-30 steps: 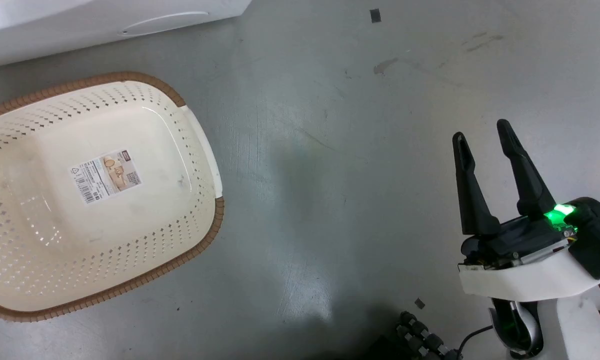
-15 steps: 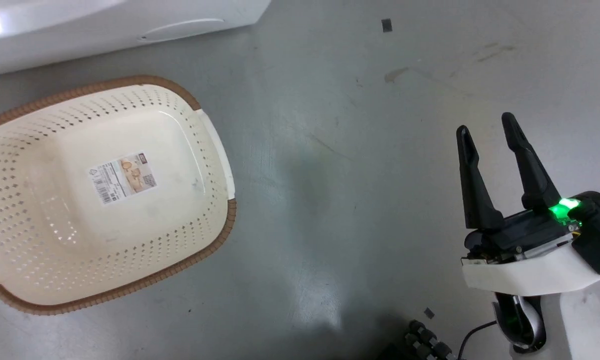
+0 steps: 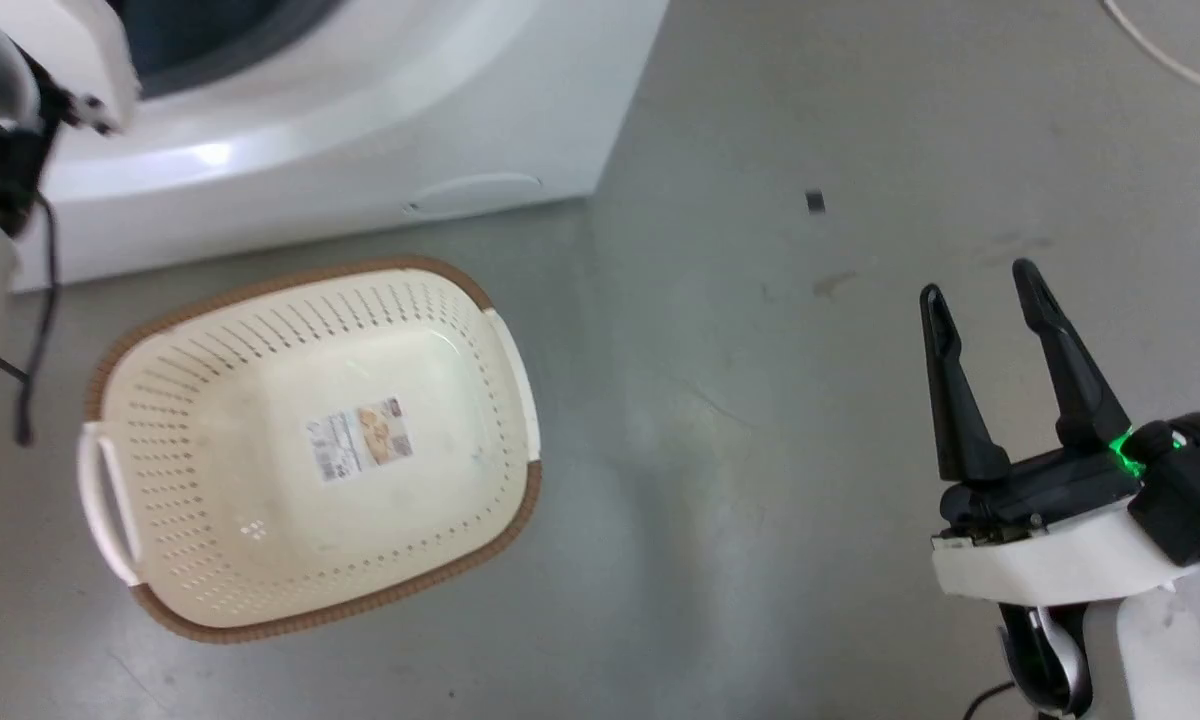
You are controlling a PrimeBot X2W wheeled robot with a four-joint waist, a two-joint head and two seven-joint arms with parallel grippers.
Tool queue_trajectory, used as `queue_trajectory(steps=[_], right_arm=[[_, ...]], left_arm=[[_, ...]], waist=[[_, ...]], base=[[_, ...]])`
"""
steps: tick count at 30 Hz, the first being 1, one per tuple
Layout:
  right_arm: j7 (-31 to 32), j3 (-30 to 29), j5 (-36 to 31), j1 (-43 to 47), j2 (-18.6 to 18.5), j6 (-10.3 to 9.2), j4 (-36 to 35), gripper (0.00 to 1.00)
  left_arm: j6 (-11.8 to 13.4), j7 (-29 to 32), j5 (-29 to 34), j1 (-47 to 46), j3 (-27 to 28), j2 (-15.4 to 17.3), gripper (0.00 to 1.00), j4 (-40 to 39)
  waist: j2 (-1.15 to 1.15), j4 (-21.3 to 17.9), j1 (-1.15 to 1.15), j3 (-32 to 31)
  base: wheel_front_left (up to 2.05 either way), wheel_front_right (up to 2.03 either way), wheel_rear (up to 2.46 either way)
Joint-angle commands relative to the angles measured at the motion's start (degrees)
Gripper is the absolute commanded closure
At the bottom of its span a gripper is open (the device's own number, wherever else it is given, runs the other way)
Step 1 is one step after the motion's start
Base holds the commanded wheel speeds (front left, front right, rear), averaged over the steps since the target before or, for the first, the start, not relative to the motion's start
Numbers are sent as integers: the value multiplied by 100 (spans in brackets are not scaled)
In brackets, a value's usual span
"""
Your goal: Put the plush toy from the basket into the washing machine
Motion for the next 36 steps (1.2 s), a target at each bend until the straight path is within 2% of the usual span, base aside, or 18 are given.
queue_trajectory(steps=[1,4,7,12,13,15,22,29,36], right_arm=[[-25,-20,-41,104,7,-5,27,0],[-25,-40,-115,239,7,-5,73,0],[-25,-82,-170,416,7,-5,131,0],[-25,-150,-238,669,7,-5,173,0],[-25,-150,-238,669,7,-5,173,0],[-25,-166,-271,767,7,-5,186,0],[-25,-209,-324,1019,7,-5,237,0],[-25,-240,-341,1229,7,-5,264,0],[-25,-250,-306,1403,7,-5,317,0]], left_arm=[[65,-180,-64,199,47,-53,0,24],[211,-494,-174,609,139,-197,0,-38],[539,-671,-272,1245,393,-303,0,-476],[1049,-687,-120,2325,977,-331,0,-1801],[1049,-687,-120,2325,977,-331,0,-1801],[1211,-688,-35,2835,1206,-368,0,-2337],[1795,-689,328,4746,1978,-684,0,-4069],[1939,-689,707,6239,2371,-1171,0,-4965],[1701,-689,1047,7075,2615,-1648,0,-5140]], waist=[[0,294,0,-480],[0,429,0,-811],[0,595,0,-1230],[0,812,0,-1673],[0,812,0,-1673],[0,889,0,-1828],[0,1056,0,-2244],[0,1181,0,-2536],[0,1278,0,-2741]], base=[[0,0,0],[0,0,0],[0,0,0],[0,0,0],[0,0,0],[0,0,0],[0,0,0],[0,0,0],[0,0,0]])
